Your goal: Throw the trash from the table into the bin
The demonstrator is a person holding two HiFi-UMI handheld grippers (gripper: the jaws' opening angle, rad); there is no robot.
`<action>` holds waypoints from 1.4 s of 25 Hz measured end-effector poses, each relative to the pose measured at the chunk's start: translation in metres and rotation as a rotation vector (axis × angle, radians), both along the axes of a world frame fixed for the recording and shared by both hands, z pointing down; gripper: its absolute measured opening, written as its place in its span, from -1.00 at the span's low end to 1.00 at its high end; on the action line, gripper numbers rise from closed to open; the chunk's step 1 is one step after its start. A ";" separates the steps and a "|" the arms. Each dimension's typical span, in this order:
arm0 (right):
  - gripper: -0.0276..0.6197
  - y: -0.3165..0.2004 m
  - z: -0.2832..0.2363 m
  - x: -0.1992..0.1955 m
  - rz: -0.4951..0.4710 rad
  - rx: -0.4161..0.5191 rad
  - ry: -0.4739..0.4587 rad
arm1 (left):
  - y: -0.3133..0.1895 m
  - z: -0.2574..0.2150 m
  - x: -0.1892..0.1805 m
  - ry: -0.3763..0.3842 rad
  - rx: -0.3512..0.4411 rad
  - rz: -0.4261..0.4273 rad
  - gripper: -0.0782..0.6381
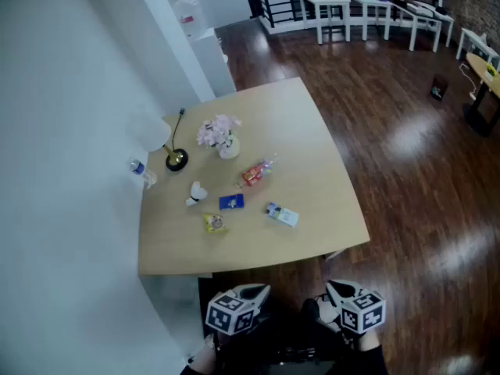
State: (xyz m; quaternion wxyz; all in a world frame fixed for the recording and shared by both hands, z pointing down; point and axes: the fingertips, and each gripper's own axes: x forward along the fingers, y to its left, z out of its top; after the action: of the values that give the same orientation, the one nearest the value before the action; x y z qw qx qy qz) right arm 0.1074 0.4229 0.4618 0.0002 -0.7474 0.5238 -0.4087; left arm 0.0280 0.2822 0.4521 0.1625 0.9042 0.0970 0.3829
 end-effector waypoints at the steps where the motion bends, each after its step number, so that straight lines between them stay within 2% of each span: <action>1: -0.90 -0.025 -0.004 -0.004 -0.025 -0.001 0.012 | -0.019 0.000 -0.004 0.006 -0.001 -0.018 -0.78; 4: -0.90 -0.087 -0.015 -0.020 -0.106 -0.003 0.039 | -0.067 -0.002 -0.015 0.017 -0.005 -0.068 -0.78; 7: -0.90 -0.124 -0.018 -0.031 -0.167 -0.023 0.054 | -0.104 0.000 -0.023 0.023 -0.003 -0.124 -0.78; 11: -0.90 -0.154 -0.018 -0.036 -0.188 -0.061 0.076 | -0.156 0.011 -0.026 0.028 0.033 -0.190 -0.78; 14: -0.90 -0.170 -0.019 -0.039 -0.177 -0.087 0.094 | -0.201 0.025 -0.018 0.014 0.096 -0.240 -0.78; 15: -0.90 -0.174 -0.020 -0.041 -0.171 -0.094 0.098 | -0.216 0.031 -0.013 0.004 0.117 -0.255 -0.70; 17: -0.90 -0.178 -0.022 -0.046 -0.162 -0.112 0.110 | -0.245 0.048 -0.001 -0.016 0.145 -0.282 -0.10; 18: -0.90 -0.178 -0.021 -0.048 -0.160 -0.122 0.115 | -0.259 0.056 0.006 -0.023 0.152 -0.296 0.10; 21: -0.90 -0.170 -0.012 -0.046 -0.135 -0.146 0.111 | -0.297 0.079 0.032 -0.044 0.168 -0.344 0.30; 25: -0.90 -0.168 -0.016 -0.025 -0.089 -0.150 0.098 | -0.328 0.097 0.066 -0.072 0.191 -0.385 0.32; 30: -0.90 -0.169 -0.015 0.011 -0.097 -0.125 0.087 | -0.330 0.133 0.082 -0.223 0.180 -0.419 0.30; 32: -0.90 -0.168 -0.015 0.021 -0.116 -0.116 0.078 | -0.331 0.136 0.086 -0.236 0.187 -0.442 0.29; 33: -0.90 -0.167 -0.014 0.027 -0.121 -0.113 0.069 | -0.333 0.136 0.090 -0.235 0.195 -0.449 0.23; 35: -0.90 -0.164 -0.009 0.038 -0.125 -0.107 0.051 | -0.335 0.139 0.089 -0.267 0.214 -0.467 -0.05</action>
State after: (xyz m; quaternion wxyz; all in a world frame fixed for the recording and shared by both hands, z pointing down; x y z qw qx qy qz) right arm 0.1451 0.2586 0.4524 -0.0787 -0.7222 0.5467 -0.4164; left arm 0.1170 -0.0524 0.5915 0.1611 0.8556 -0.1771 0.4590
